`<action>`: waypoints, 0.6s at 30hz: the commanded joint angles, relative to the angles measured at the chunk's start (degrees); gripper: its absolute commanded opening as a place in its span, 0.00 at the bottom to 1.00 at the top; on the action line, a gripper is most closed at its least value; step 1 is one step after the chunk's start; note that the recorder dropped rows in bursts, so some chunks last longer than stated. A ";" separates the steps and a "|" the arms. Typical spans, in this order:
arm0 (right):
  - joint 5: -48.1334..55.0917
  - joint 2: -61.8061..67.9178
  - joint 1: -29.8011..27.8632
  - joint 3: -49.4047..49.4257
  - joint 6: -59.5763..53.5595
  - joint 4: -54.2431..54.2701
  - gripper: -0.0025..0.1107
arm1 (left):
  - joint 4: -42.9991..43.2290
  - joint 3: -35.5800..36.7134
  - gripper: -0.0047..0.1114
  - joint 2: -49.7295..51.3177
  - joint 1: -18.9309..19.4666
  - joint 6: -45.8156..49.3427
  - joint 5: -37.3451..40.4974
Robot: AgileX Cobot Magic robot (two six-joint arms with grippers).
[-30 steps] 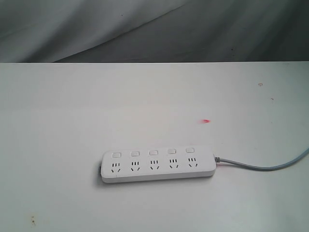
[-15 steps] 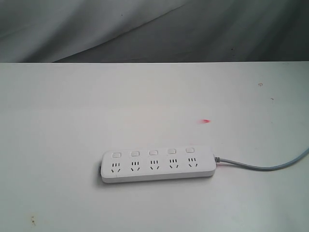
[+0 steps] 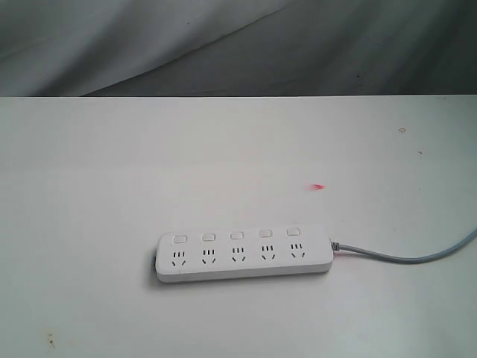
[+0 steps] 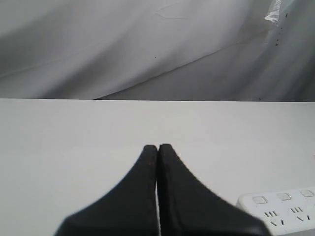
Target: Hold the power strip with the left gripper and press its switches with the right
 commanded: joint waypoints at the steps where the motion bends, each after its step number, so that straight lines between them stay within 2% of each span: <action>1: -0.83 -0.34 -0.56 0.23 0.08 -0.34 0.02 | 0.14 0.31 0.04 -0.42 0.06 -0.60 0.58; 7: -0.83 -0.34 -0.56 0.23 0.08 -0.34 0.02 | 0.14 0.31 0.04 -0.42 0.06 -0.60 4.26; 18: -0.83 -0.34 -0.56 0.23 0.08 -0.34 0.02 | 0.27 0.31 0.04 -0.42 0.06 -0.22 3.72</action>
